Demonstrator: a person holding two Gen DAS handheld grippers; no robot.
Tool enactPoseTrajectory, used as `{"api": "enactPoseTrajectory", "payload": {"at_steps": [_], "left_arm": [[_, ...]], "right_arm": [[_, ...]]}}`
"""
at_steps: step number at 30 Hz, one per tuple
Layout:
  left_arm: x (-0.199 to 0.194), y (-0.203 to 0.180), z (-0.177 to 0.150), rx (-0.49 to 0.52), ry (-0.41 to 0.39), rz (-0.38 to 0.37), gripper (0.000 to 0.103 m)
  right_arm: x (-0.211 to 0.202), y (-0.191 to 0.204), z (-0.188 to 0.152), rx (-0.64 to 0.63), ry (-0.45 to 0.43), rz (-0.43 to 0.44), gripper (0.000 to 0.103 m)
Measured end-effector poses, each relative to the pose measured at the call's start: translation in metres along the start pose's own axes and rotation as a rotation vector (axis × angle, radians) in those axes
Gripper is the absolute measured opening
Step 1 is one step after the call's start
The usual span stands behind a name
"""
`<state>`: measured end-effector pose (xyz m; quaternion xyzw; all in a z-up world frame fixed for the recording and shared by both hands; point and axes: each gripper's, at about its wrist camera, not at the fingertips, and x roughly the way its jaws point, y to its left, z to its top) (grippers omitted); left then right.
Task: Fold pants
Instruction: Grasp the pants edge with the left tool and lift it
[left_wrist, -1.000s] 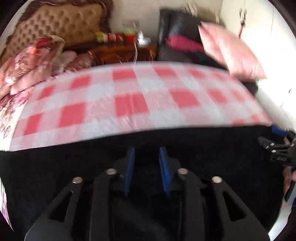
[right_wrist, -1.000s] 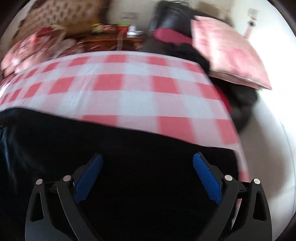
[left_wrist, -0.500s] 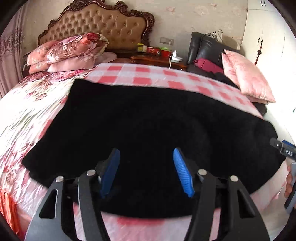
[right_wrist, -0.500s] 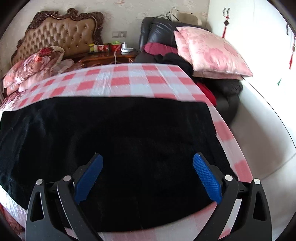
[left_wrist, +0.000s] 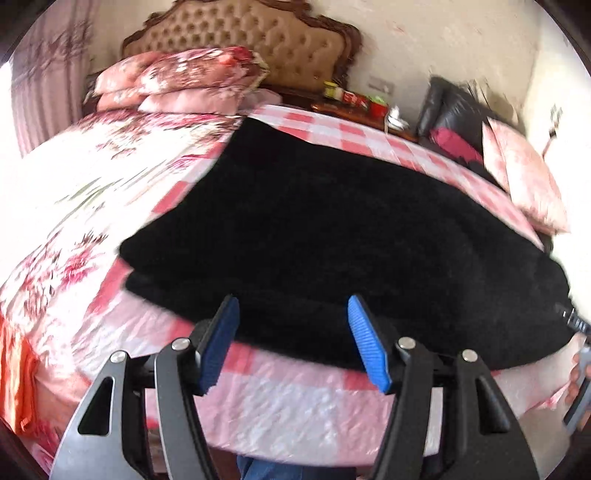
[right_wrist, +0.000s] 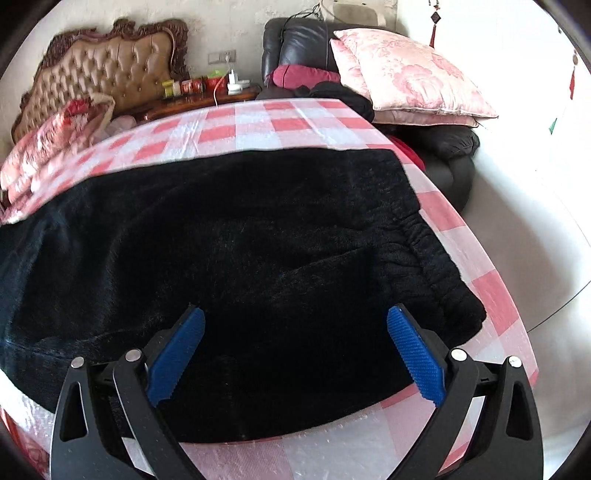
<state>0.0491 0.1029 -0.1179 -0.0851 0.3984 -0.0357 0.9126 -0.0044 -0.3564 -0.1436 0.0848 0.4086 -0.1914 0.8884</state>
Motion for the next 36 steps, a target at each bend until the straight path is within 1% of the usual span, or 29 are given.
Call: {"api": "enactPoseTrajectory", "payload": {"at_steps": [1,4,5,6,8,9,10,11,12,14,16,18,20,22,24,25,27,29,32,35,36], "left_arm": [[-0.006,0.008,0.0,-0.022,-0.008,0.009,0.062],[-0.027,0.036,0.0,-0.094,-0.042,0.028,0.064],[-0.033,0.05,0.0,-0.142,-0.047,0.012,0.066],[-0.037,0.06,0.0,-0.178,-0.046,-0.006,0.066],[-0.041,0.079,0.0,-0.257,-0.037,-0.04,0.066],[-0.043,0.09,-0.002,-0.297,-0.032,-0.061,0.066],[-0.043,0.098,-0.004,-0.338,-0.026,-0.089,0.066],[-0.041,0.109,-0.008,-0.4,-0.017,-0.135,0.066],[-0.041,0.115,-0.012,-0.441,-0.01,-0.163,0.066],[-0.038,0.124,-0.018,-0.501,0.001,-0.203,0.066],[-0.033,0.13,-0.021,-0.553,0.012,-0.243,0.066],[-0.03,0.134,-0.024,-0.605,0.019,-0.296,0.066],[-0.027,0.139,-0.026,-0.651,0.023,-0.337,0.066],[-0.023,0.145,-0.028,-0.72,0.018,-0.377,0.066],[-0.015,0.151,-0.027,-0.786,0.026,-0.421,0.066],[-0.012,0.153,-0.025,-0.806,0.028,-0.433,0.066],[-0.007,0.157,-0.022,-0.836,0.033,-0.449,0.067],[-0.003,0.161,-0.019,-0.857,0.033,-0.455,0.067],[0.004,0.163,-0.014,-0.891,0.044,-0.469,0.067],[0.007,0.165,-0.006,-0.909,0.05,-0.451,0.069],[0.007,0.165,-0.004,-0.909,0.045,-0.448,0.069]], "right_arm": [[-0.007,-0.008,0.0,0.025,-0.026,0.013,0.096],[-0.03,-0.054,0.001,0.181,-0.09,-0.006,0.096],[-0.037,-0.074,0.002,0.241,-0.109,0.001,0.096],[-0.042,-0.094,0.002,0.293,-0.12,-0.015,0.096],[-0.052,-0.131,0.0,0.373,-0.13,-0.114,0.095],[-0.054,-0.144,0.0,0.392,-0.127,-0.138,0.095],[-0.056,-0.157,-0.001,0.404,-0.12,-0.146,0.091],[-0.059,-0.162,-0.002,0.408,-0.12,-0.15,0.091],[-0.061,-0.165,-0.003,0.405,-0.125,-0.154,0.091],[-0.065,-0.157,-0.004,0.366,-0.135,-0.129,0.091],[-0.065,-0.139,-0.003,0.309,-0.145,-0.064,0.091],[-0.061,-0.118,0.0,0.251,-0.135,0.003,0.091],[-0.056,-0.087,0.006,0.199,-0.121,0.071,0.091],[-0.053,-0.052,0.008,0.123,-0.104,0.141,0.091],[-0.052,-0.023,0.007,0.076,-0.089,0.175,0.091],[-0.051,-0.004,0.008,0.043,-0.075,0.218,0.091],[-0.052,0.025,0.007,-0.035,-0.072,0.259,0.09],[-0.053,0.055,0.005,-0.136,-0.083,0.238,0.09],[-0.045,0.073,0.003,-0.176,-0.05,0.256,0.09],[-0.03,0.079,-0.001,-0.203,-0.008,0.183,0.09],[-0.023,0.078,-0.002,-0.205,0.021,0.156,0.09]]}}
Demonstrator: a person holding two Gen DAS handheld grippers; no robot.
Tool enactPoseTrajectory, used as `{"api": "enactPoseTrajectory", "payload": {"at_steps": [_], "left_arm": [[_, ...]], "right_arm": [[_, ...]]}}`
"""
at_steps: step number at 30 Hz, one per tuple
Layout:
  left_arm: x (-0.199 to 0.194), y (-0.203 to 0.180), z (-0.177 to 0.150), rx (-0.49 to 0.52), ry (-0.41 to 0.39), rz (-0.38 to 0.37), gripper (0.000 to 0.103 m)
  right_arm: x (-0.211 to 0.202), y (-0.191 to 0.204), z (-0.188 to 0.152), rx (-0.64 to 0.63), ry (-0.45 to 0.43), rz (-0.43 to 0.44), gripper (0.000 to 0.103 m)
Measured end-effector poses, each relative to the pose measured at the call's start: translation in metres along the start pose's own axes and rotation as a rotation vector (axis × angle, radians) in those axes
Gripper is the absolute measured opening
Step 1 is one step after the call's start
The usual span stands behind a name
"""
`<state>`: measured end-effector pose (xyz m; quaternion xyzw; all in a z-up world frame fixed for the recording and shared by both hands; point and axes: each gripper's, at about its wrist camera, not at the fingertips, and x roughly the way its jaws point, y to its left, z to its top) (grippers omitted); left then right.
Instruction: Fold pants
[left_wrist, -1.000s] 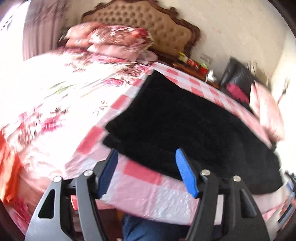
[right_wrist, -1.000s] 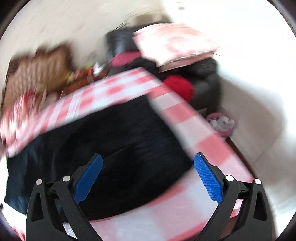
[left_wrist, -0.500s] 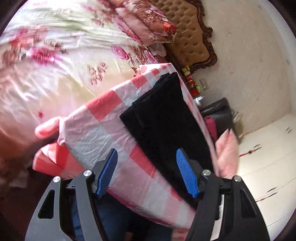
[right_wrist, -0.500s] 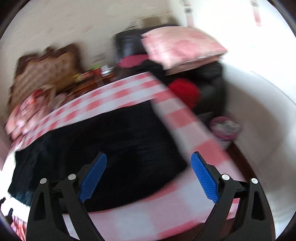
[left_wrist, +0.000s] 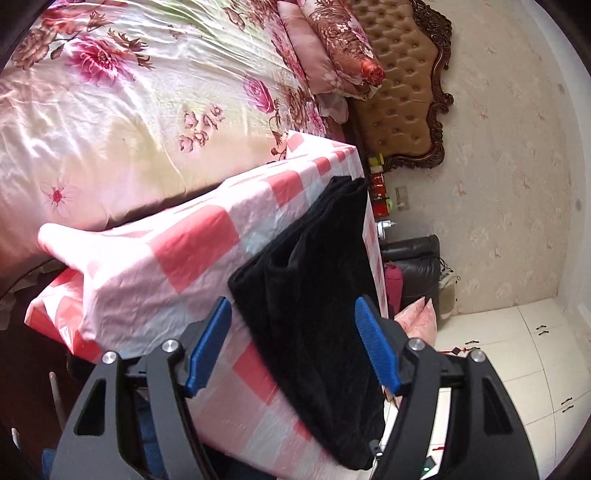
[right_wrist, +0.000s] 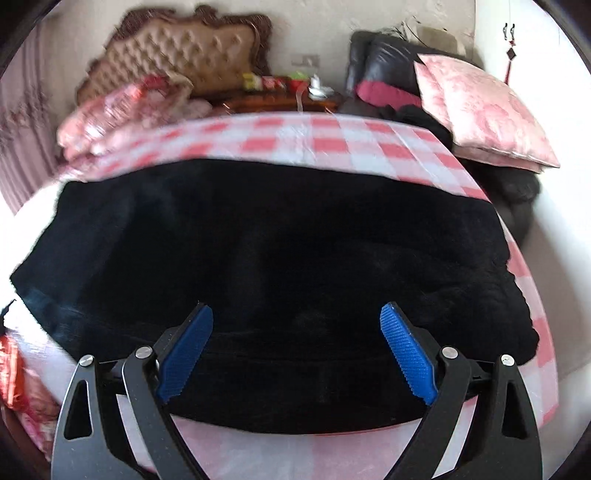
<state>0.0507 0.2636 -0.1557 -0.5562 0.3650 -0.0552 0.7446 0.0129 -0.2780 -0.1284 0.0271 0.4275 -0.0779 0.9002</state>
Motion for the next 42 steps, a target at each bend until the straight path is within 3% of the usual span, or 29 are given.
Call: {"api": "enactPoseTrajectory", "payload": {"at_steps": [3,7,10,12,17,20,23,26,28,29,30,36,38,42], "left_arm": [[0.003,-0.004,0.004,0.009,0.005,0.038,0.07],[0.008,-0.011,0.007,-0.006,0.019,0.108,0.067],[0.02,-0.015,0.007,0.009,0.049,0.134,0.051],[0.02,-0.013,0.007,0.003,0.052,0.124,0.045],[0.012,-0.029,0.001,0.102,0.023,0.024,0.045],[0.016,-0.031,-0.003,0.132,0.031,0.029,0.045],[0.018,-0.036,-0.01,0.209,0.01,0.163,0.045],[0.026,-0.033,-0.015,0.225,0.031,0.198,0.045],[0.027,-0.031,-0.015,0.238,0.02,0.197,0.034],[0.029,-0.033,-0.016,0.268,0.012,0.209,0.018],[0.031,-0.037,-0.017,0.306,-0.001,0.232,0.014],[0.024,-0.078,-0.042,0.542,-0.117,0.294,0.009],[0.024,-0.09,-0.054,0.606,-0.162,0.316,0.009],[0.036,-0.12,-0.096,0.851,-0.282,0.45,0.009]], "right_arm": [[0.011,-0.003,-0.011,0.011,0.053,-0.005,0.09],[0.014,-0.003,-0.016,-0.015,0.046,-0.025,0.091],[0.016,-0.005,-0.015,0.0,0.051,-0.019,0.091],[0.014,-0.004,-0.017,0.0,0.049,-0.016,0.091],[0.014,-0.007,-0.014,-0.002,0.058,0.002,0.091],[0.014,-0.008,-0.01,0.008,0.069,0.005,0.091],[0.009,-0.007,-0.001,0.017,0.065,0.013,0.091],[-0.001,0.0,0.013,0.011,0.049,0.05,0.092],[-0.006,0.013,0.026,-0.007,0.046,0.101,0.091],[-0.009,0.023,0.032,-0.026,0.043,0.115,0.091],[-0.011,0.033,0.039,-0.046,0.041,0.14,0.091],[-0.012,0.127,0.1,-0.138,0.136,0.36,0.092],[-0.004,0.172,0.13,-0.149,0.219,0.463,0.092],[0.012,0.253,0.174,-0.228,0.355,0.538,0.092]]}}
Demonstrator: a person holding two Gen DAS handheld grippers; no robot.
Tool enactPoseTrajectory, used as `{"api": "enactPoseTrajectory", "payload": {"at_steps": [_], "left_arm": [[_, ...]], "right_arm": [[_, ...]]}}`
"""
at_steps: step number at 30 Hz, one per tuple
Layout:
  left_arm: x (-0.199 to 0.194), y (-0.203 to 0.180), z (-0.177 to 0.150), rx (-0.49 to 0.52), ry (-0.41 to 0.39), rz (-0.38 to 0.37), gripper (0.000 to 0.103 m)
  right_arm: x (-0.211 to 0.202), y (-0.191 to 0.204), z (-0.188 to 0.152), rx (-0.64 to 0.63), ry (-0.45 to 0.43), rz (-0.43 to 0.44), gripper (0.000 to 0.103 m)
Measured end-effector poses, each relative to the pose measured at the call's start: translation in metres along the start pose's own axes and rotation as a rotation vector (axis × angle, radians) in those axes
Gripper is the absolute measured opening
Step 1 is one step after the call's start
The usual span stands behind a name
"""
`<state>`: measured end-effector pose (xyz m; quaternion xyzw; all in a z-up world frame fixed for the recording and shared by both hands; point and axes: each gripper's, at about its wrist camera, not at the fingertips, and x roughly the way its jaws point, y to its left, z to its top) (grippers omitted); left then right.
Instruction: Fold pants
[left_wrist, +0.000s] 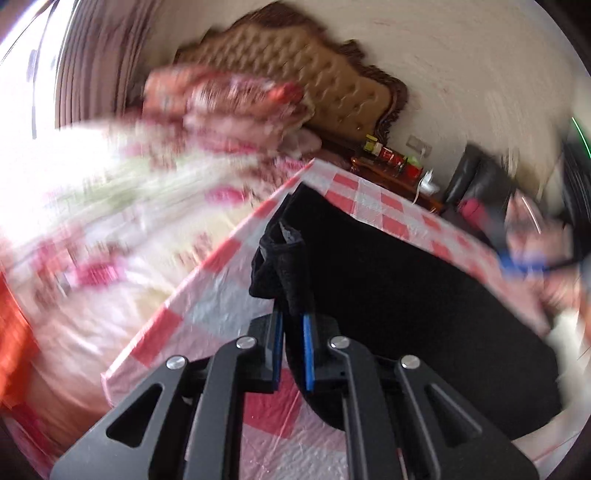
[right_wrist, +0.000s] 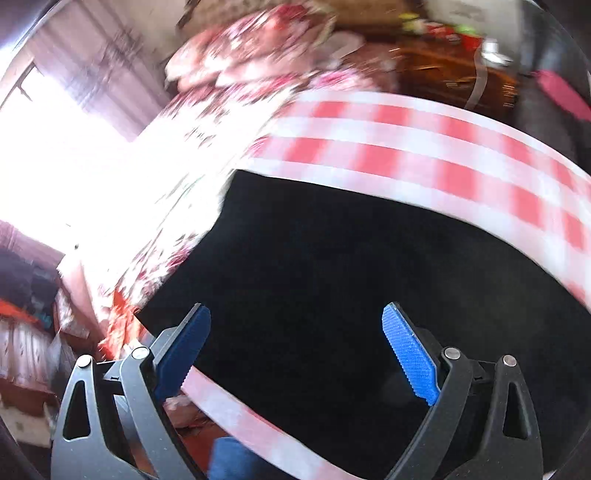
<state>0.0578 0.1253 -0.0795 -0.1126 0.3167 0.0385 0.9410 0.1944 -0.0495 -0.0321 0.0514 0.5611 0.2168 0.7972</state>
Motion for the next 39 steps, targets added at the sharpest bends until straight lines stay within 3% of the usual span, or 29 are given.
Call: {"api": "enactPoseTrajectory", "payload": {"at_steps": [3,6,15,19,21,22,24,25,26,32,36,39], "left_arm": [[-0.002,-0.04,-0.009,0.164,-0.058,0.062,0.009],[0.001,-0.065,-0.016,0.261,-0.079,0.075,0.009],[0.01,-0.094,-0.028,0.389,-0.099,0.094,0.009],[0.011,-0.103,-0.034,0.432,-0.108,0.108,0.009],[0.01,-0.106,-0.036,0.449,-0.115,0.119,0.009],[0.008,-0.103,-0.037,0.452,-0.118,0.121,0.009],[0.003,-0.102,-0.038,0.456,-0.127,0.133,0.009],[0.0,-0.102,-0.037,0.455,-0.137,0.136,0.009],[-0.004,-0.103,-0.037,0.452,-0.149,0.137,0.009],[-0.043,-0.146,-0.039,0.53,-0.281,0.083,0.009],[-0.061,-0.205,-0.067,0.652,-0.321,-0.039,0.009],[-0.059,-0.246,-0.106,0.773,-0.306,-0.109,0.009]], "right_arm": [[0.028,0.036,0.043,-0.066,0.086,-0.004,0.092],[0.061,0.066,0.067,-0.129,0.193,-0.012,0.092],[0.141,0.101,0.071,-0.301,0.388,-0.174,0.092],[0.164,0.124,0.061,-0.466,0.446,-0.276,0.091],[0.173,0.131,0.055,-0.527,0.461,-0.307,0.081],[0.18,0.134,0.051,-0.556,0.484,-0.322,0.071],[0.185,0.137,0.045,-0.608,0.499,-0.316,0.047],[0.183,0.136,0.047,-0.61,0.493,-0.308,0.028],[0.176,0.132,0.05,-0.596,0.477,-0.292,0.019],[0.065,0.059,0.077,-0.343,0.269,-0.071,0.014],[-0.021,-0.037,0.059,-0.133,0.112,0.029,0.014],[-0.053,-0.127,0.017,0.032,0.026,0.075,0.014]]}}
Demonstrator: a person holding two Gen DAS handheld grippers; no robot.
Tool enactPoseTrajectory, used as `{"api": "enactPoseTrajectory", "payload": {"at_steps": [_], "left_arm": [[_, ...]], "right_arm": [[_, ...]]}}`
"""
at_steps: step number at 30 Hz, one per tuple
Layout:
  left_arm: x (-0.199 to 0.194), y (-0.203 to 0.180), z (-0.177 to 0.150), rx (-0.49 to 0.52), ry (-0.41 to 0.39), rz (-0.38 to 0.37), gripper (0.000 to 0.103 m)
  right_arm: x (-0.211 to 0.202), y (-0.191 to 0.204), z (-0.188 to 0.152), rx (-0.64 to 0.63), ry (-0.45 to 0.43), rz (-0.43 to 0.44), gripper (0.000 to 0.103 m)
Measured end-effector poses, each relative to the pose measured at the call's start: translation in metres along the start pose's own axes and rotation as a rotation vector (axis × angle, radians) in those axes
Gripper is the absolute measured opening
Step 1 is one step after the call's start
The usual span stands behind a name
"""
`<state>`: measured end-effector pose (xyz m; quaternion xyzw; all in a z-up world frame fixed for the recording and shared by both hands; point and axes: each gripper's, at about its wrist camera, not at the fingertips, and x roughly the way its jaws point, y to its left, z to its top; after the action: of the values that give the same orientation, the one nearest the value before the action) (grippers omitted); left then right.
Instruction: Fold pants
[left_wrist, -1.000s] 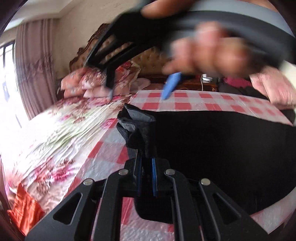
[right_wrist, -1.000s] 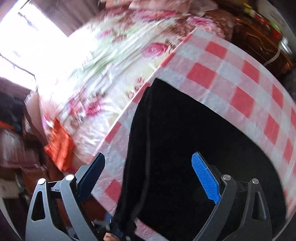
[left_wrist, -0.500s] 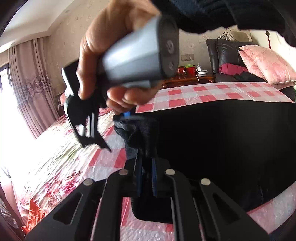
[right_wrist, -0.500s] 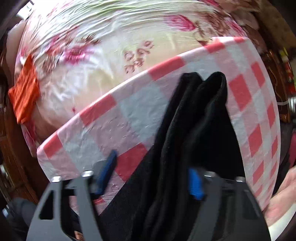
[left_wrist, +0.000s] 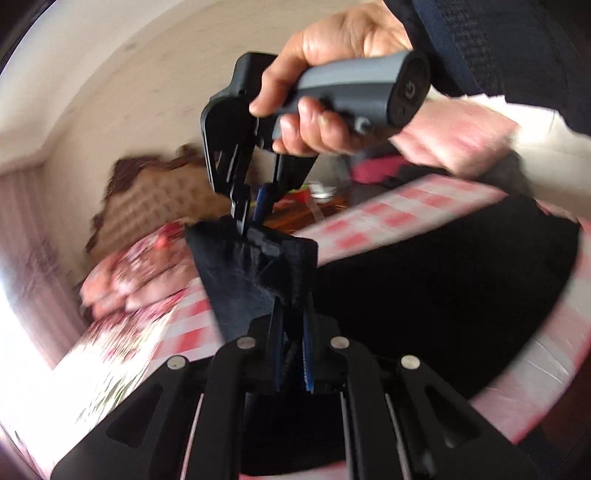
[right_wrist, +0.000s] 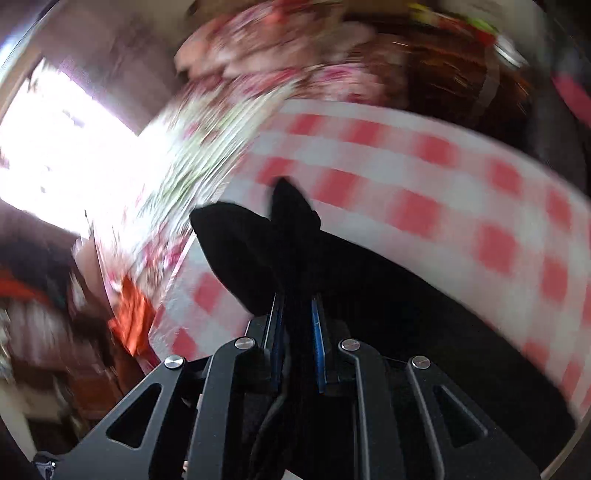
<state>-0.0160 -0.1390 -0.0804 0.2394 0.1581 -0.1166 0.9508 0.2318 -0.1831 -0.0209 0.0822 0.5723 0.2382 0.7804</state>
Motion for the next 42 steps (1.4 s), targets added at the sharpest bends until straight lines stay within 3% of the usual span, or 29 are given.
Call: {"api": "enactPoseTrajectory", "payload": {"at_steps": [3,6,7,9,11,12,13,19,21,22,23,27,28,29,31,32,37,40,41,42], "left_arm": [[0.01,-0.058,-0.016,0.121,0.029,-0.066,0.009],[0.019,-0.088,-0.035,0.214,0.075,-0.065,0.013],[0.019,-0.093,-0.04,0.239,0.073,-0.054,0.014],[0.016,-0.097,-0.044,0.274,0.062,-0.02,0.026],[0.014,-0.1,-0.046,0.286,0.05,0.013,0.033],[0.013,-0.1,-0.047,0.293,0.046,0.037,0.038],[0.015,-0.104,-0.047,0.303,0.041,0.05,0.04],[0.015,-0.112,-0.045,0.395,0.028,0.097,0.041],[0.018,-0.113,-0.042,0.425,0.039,0.082,0.037],[0.019,-0.113,-0.042,0.441,0.046,0.061,0.028],[0.022,-0.115,-0.041,0.451,0.053,0.049,0.012],[0.014,-0.111,-0.042,0.483,0.015,0.045,0.01],[0.014,-0.108,-0.042,0.49,0.011,0.046,0.01],[0.012,-0.106,-0.042,0.501,0.006,0.043,0.01],[0.007,-0.103,-0.039,0.508,-0.007,0.044,0.009],[0.003,-0.101,-0.037,0.505,-0.013,0.04,0.009],[-0.025,-0.093,-0.031,0.502,-0.058,0.006,0.009],[-0.027,-0.105,-0.038,0.519,-0.052,-0.046,0.009],[-0.025,-0.109,-0.041,0.511,-0.032,-0.081,0.011],[-0.02,-0.109,-0.042,0.487,0.01,-0.144,0.022]], "right_arm": [[0.004,-0.101,-0.05,0.192,-0.074,0.038,0.019],[0.023,-0.159,-0.079,0.31,-0.075,0.062,0.022],[0.026,-0.165,-0.082,0.312,-0.081,0.089,0.023],[0.029,-0.17,-0.085,0.302,-0.102,0.148,0.029],[0.03,-0.169,-0.082,0.303,-0.127,0.186,0.047],[0.03,-0.167,-0.079,0.3,-0.14,0.214,0.065],[0.03,-0.164,-0.078,0.292,-0.148,0.225,0.077],[0.039,-0.143,-0.064,0.23,-0.117,0.141,0.084],[0.041,-0.139,-0.06,0.22,-0.118,0.125,0.088],[0.043,-0.137,-0.058,0.218,-0.118,0.117,0.088],[0.044,-0.137,-0.056,0.218,-0.116,0.106,0.088],[0.049,-0.132,-0.047,0.22,-0.121,0.059,0.086],[0.048,-0.131,-0.046,0.214,-0.12,0.049,0.074],[0.049,-0.129,-0.046,0.21,-0.117,0.04,0.053],[0.049,-0.127,-0.042,0.224,-0.113,0.046,0.028],[0.044,-0.125,-0.043,0.225,-0.122,0.065,0.022],[0.009,-0.129,-0.067,0.249,-0.198,0.063,0.021],[0.012,-0.149,-0.083,0.299,-0.193,0.045,0.021],[0.02,-0.155,-0.087,0.314,-0.18,0.037,0.022],[0.029,-0.161,-0.089,0.323,-0.168,0.035,0.024]]}}
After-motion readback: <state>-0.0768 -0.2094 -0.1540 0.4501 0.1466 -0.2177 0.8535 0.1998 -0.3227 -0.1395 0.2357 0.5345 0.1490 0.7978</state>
